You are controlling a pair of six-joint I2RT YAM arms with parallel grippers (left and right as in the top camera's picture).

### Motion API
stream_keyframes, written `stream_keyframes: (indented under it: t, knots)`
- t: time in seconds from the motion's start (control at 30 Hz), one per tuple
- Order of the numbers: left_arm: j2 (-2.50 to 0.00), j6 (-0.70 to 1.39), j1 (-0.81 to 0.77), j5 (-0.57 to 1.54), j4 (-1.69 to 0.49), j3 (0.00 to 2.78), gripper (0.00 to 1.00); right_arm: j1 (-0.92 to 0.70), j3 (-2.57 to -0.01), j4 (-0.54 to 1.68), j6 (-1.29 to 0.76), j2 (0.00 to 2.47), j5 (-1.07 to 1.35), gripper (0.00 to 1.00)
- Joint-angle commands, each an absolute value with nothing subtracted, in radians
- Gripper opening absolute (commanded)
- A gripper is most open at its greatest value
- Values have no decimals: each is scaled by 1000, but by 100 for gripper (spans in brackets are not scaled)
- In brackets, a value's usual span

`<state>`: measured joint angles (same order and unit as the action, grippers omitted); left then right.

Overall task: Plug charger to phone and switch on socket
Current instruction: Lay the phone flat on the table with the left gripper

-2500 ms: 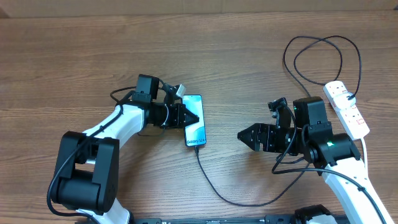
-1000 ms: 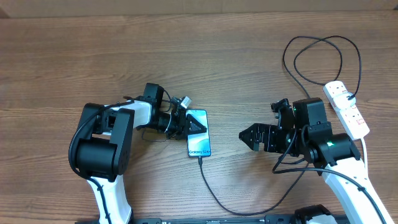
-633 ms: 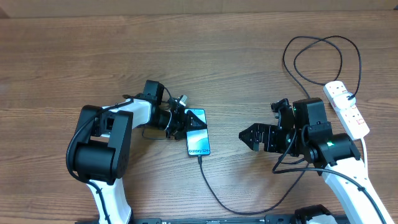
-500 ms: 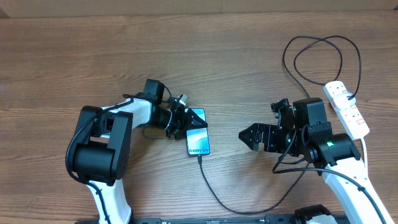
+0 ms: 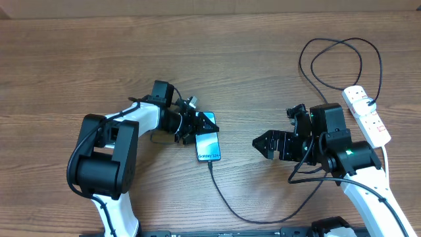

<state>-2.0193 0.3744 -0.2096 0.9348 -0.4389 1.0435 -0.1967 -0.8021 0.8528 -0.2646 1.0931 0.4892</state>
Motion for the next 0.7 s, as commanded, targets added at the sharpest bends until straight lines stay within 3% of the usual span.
stream_keyframes:
  t: [0.0, 0.3, 0.5, 0.67]
  knots:
    - [-2125, 335, -199, 403, -448, 986, 60, -193, -826, 847, -261, 1080, 478, 100]
    - [-2125, 337, -218, 321, -450, 986, 63, -193, -826, 844, -261, 1081, 464, 100]
    - [-2125, 337, -218, 321, -452, 986, 74, -193, -826, 840, -261, 1098, 464, 100]
    - [-2125, 263, -220, 355, -447, 986, 74, -193, -826, 840, -261, 1127, 464, 100]
